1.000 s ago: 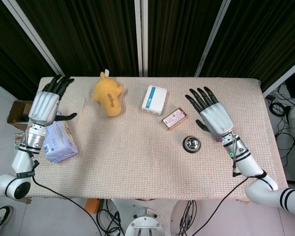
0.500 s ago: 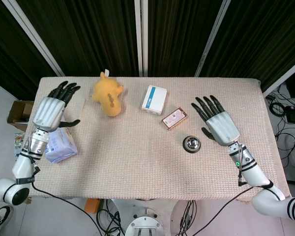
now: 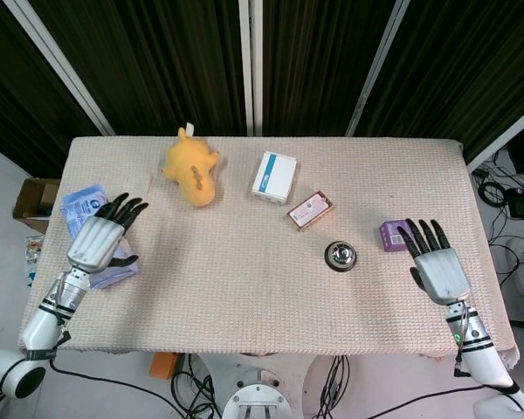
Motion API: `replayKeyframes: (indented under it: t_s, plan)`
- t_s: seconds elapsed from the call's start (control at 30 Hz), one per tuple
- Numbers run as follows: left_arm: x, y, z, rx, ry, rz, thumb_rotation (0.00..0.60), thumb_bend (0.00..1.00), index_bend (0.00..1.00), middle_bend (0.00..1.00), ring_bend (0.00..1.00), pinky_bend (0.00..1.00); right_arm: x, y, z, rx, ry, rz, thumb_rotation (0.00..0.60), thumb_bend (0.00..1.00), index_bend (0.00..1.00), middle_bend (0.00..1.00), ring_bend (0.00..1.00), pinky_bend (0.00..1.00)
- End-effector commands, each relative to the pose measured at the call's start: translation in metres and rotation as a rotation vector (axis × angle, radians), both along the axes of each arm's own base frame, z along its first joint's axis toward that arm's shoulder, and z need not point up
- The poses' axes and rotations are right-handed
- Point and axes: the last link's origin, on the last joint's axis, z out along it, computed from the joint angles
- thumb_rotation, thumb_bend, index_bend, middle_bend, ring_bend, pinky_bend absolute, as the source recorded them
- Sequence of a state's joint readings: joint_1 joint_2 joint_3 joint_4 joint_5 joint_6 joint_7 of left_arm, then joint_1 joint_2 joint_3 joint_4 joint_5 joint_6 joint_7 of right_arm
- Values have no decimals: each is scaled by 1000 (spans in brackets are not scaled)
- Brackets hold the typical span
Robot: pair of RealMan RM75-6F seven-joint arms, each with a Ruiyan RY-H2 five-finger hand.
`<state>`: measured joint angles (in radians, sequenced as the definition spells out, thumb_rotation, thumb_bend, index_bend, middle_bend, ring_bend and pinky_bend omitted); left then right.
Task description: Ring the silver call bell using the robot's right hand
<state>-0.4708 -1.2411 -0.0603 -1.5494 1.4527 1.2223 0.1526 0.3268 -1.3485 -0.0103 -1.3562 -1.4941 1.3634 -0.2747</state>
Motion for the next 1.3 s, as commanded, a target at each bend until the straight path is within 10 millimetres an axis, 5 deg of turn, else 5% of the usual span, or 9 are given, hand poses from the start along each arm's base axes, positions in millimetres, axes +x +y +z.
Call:
replayKeyframes:
  t_s: [0.03, 0.4, 0.67, 0.7, 0.8, 0.93, 1.03, 1.3]
  plan:
    - [-11, -11, -6, -3, 12, 35, 585, 70, 114, 113, 52, 224, -9, 4, -9, 17, -26, -28, 600, 207, 0, 0, 0, 0]
    - [-41, -33, -7, 29, -34, 96, 584, 69, 114, 113, 52, 223, 6, -6, -37, 130, -42, -35, 600, 189, 0, 0, 0, 0]
    - [-42, -35, 0, 44, -50, 82, 581, 69, 113, 114, 52, 223, 35, -17, -65, 175, -59, 47, 537, 448, 0, 30, 22, 1]
    - [-42, -35, 0, 44, -51, 83, 582, 69, 113, 114, 52, 223, 39, -18, -66, 165, -54, 73, 530, 467, 0, 82, 90, 53]
    - [-42, -35, 0, 44, -58, 83, 583, 68, 114, 114, 52, 223, 46, -19, -73, 169, -64, 120, 523, 568, 0, 349, 420, 425]
    - [-43, -35, 0, 41, -70, 84, 581, 69, 114, 114, 52, 223, 48, -15, -73, 158, -73, 134, 600, 769, 0, 669, 649, 698]
    - [-44, -35, 0, 37, -75, 86, 582, 69, 114, 114, 52, 223, 43, -11, -73, 168, -60, 106, 600, 804, 0, 785, 743, 800]
    - [-47, -36, -1, 24, -82, 94, 579, 69, 114, 114, 52, 223, 36, -4, -78, 213, -26, 34, 600, 784, 0, 833, 786, 855]
